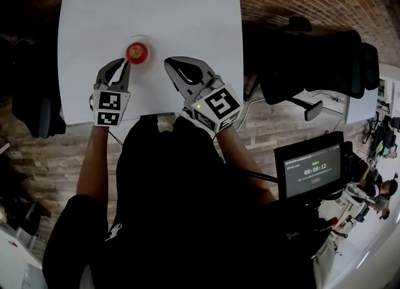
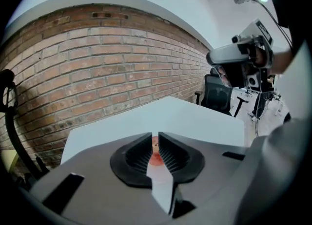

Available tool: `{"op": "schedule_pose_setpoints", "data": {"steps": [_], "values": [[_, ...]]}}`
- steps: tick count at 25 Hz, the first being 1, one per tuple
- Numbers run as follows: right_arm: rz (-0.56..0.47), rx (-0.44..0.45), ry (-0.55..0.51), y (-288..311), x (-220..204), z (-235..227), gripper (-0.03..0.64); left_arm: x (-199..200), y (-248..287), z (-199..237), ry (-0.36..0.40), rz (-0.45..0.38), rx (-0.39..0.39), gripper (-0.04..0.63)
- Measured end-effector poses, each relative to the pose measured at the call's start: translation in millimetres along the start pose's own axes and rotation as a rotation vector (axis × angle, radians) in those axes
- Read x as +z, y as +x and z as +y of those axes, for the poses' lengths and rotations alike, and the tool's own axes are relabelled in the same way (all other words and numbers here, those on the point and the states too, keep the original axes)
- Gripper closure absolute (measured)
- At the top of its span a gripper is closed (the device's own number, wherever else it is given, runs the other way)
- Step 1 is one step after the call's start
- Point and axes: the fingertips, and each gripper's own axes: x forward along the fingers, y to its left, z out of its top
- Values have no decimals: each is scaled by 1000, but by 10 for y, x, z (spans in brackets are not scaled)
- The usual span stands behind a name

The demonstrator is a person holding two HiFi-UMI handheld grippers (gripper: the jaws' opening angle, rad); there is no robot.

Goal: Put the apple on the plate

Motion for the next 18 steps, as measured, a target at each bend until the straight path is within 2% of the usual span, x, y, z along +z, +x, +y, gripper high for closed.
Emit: {"op": "schedule_pose_setpoints", "data": {"steps": [3, 10, 14, 18], "values": [[-18, 13, -15, -18, 86, 25, 614, 110, -83, 19, -14, -16, 16, 588], [-51, 76, -63, -280, 213, 261, 614, 325, -517, -290, -61, -80, 75, 588], [-71, 75, -75, -177, 334, 293, 614, 464, -628, -218, -49, -114, 68, 588], [-85, 96, -84, -278, 359, 392, 614, 567, -852, -273, -73, -147, 100, 588]]}}
